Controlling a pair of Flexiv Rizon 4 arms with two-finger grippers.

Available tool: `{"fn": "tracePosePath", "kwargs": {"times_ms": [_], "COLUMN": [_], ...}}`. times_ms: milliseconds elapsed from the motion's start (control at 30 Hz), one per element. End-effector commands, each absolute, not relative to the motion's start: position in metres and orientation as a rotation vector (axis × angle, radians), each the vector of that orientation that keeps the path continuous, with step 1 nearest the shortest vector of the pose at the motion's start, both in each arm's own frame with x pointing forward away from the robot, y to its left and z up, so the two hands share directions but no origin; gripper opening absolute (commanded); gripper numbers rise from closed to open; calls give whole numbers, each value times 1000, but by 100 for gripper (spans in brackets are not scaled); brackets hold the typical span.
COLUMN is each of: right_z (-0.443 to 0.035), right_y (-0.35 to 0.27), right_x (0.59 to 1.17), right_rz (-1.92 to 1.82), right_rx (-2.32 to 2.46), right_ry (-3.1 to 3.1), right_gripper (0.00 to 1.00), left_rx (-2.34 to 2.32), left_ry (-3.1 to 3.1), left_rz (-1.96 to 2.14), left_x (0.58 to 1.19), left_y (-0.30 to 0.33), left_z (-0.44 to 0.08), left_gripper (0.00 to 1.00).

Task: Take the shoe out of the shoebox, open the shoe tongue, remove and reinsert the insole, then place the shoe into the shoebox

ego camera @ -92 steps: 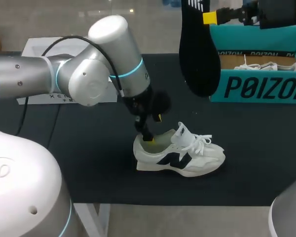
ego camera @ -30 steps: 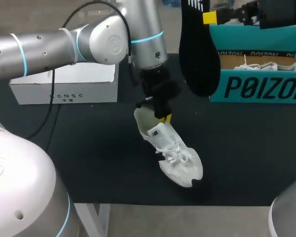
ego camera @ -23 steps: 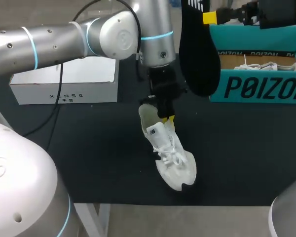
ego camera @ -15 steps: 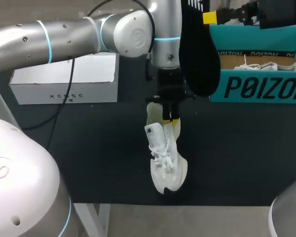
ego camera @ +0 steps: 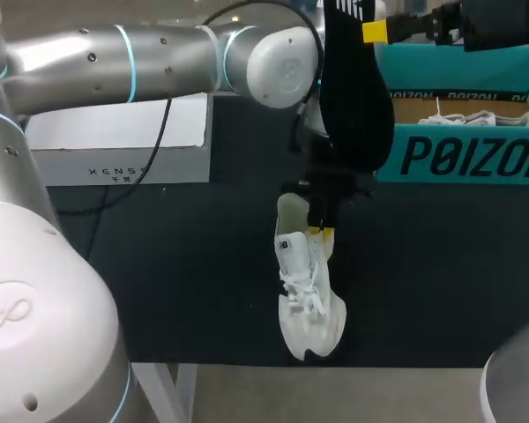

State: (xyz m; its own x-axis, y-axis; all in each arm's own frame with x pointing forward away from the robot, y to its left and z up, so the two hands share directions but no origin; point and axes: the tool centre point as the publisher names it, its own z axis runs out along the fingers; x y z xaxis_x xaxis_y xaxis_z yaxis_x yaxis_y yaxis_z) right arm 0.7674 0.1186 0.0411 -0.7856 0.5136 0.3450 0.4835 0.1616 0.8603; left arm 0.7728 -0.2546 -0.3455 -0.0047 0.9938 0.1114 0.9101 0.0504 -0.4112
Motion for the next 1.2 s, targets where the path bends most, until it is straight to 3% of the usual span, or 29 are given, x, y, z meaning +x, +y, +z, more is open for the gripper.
{"fn": "tracePosePath", "kwargs": {"times_ms": [33, 567, 600, 633, 667, 933, 1200], "right_z": [41, 41, 41, 41, 41, 41, 41], "right_y": [121, 121, 121, 121, 121, 121, 121], "right_x": [769, 769, 769, 769, 769, 769, 769], "right_rz": [1737, 1737, 1737, 1737, 1737, 1737, 1737], "right_rx": [1023, 1023, 1023, 1023, 1023, 1023, 1023], "right_ry": [2373, 2373, 2373, 2373, 2373, 2373, 2373], "right_gripper": [0, 0, 0, 0, 0, 0, 0], "left_rx": [-1923, -1902, -1898, -1896, -1907, -1912, -1669], "left_ry": [-1937, -2016, -2027, -2023, -2024, -2133, -2510], "left_rz": [252, 286, 287, 254, 241, 385, 1026], "left_x": [770, 774, 774, 775, 775, 780, 812], "left_y": [-261, -263, -263, -263, -262, -266, -270], "left_z": [-352, -358, -358, -358, -359, -349, -314], "left_gripper": [0, 0, 15, 52, 100, 100, 100]}}
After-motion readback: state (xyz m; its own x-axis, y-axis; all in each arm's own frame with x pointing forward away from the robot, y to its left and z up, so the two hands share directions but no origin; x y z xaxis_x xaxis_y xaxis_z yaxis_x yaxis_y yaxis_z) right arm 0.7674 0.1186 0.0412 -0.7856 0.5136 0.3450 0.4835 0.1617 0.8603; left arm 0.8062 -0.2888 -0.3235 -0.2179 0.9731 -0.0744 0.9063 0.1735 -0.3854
